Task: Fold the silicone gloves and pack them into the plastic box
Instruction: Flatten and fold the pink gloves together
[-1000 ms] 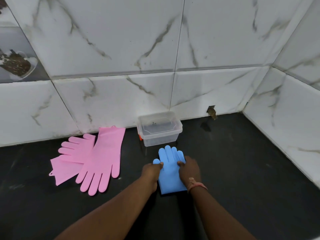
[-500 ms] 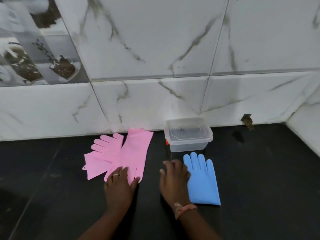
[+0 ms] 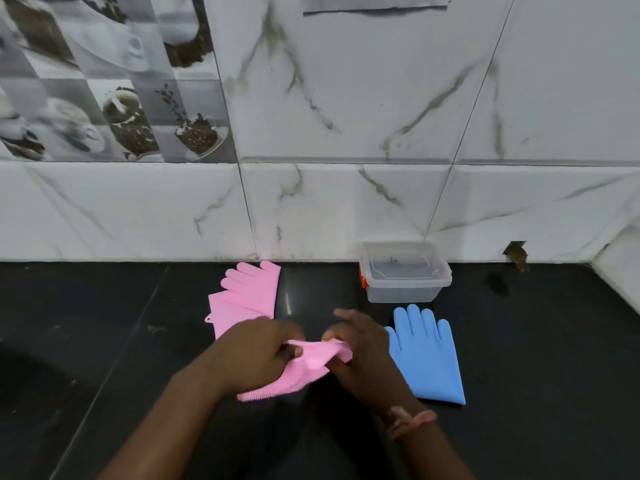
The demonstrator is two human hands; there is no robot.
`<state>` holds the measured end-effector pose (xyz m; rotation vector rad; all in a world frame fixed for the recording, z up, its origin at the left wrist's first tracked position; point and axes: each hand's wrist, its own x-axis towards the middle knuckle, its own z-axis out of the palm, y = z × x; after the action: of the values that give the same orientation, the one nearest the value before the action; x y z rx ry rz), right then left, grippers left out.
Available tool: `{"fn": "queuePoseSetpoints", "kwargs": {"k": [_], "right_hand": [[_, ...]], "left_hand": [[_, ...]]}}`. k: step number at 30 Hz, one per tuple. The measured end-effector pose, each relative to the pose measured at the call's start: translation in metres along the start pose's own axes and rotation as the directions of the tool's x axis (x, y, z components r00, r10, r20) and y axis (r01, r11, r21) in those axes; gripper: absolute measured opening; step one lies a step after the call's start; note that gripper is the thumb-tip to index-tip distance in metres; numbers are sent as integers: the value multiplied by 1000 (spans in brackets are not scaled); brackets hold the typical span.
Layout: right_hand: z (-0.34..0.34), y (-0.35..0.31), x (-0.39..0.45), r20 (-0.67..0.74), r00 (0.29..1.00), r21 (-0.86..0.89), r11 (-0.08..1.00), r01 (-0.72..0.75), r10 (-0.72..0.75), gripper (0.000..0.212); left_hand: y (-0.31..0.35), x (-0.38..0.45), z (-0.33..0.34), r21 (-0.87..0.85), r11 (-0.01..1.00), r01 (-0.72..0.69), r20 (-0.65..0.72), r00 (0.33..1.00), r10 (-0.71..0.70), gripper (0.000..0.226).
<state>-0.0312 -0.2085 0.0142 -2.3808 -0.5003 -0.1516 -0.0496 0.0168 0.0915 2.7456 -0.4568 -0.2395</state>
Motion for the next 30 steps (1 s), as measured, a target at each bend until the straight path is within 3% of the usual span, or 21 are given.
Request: {"fn": "queuePoseSetpoints", "kwargs": {"k": [2,4,6,8,9,10,12,13,15,17,18,20,22,24,26,28,30], "right_hand": [[-11,-17,-5,172,985,188,982,-9,-24,22],[-13,-29,-10,140,990,389,920,-42,-14,10],[-11,-39,-16,67,996,607,790,-83,54,13],[-7,-42,-17,95,979,737,649,-191,180,26],[-2,-40,-18,143,959,768,584,-264,246,27],[6,-35,-20,199,923,769,530,-356,330,26],[25,-22,-26,306,805,696,458,-554,508,24],[37,-14,-31,325,754,624,470,-625,570,26],[59,3,-44,266,725,498,554,-667,635,31],[68,13,-53,211,744,474,599,-645,634,35],[70,15,-54,209,751,459,615,-641,627,38],[74,19,-53,216,749,401,642,-653,627,43],[78,21,-50,176,746,318,680,-660,642,44],[79,20,-46,132,762,206,734,-647,635,47],[79,18,-42,105,773,69,771,-633,626,58],[79,15,-42,-45,789,-144,777,-612,613,74],[80,10,-44,-183,857,-341,786,-515,482,75]], "left_hand": [[2,-6,-18,-235,972,11,61,998,4,18],[-6,-10,-26,-606,792,69,153,988,30,26],[-21,-17,-24,-908,364,207,229,973,18,53],[-37,-21,-4,-947,-169,272,277,961,-1,79],[-43,-22,12,-902,-348,256,277,961,-11,89],[-45,-24,32,-861,-446,245,294,955,-42,95],[-37,-27,76,-812,-500,303,420,896,-140,102],[-29,-31,96,-791,-509,340,486,855,-183,103],[-12,-40,128,-743,-552,378,558,805,-200,89],[2,-44,147,-786,-493,374,539,805,-248,60],[4,-44,153,-835,-403,374,512,797,-320,48],[6,-41,162,-901,-140,412,419,737,-530,32],[9,-38,164,-870,113,480,311,712,-630,22],[10,-36,164,-724,396,566,205,723,-659,26],[8,-37,164,-509,610,608,110,749,-654,26],[-3,-41,163,-339,734,589,-13,777,-630,23],[-14,-41,161,-289,811,509,-156,810,-565,22]]}}
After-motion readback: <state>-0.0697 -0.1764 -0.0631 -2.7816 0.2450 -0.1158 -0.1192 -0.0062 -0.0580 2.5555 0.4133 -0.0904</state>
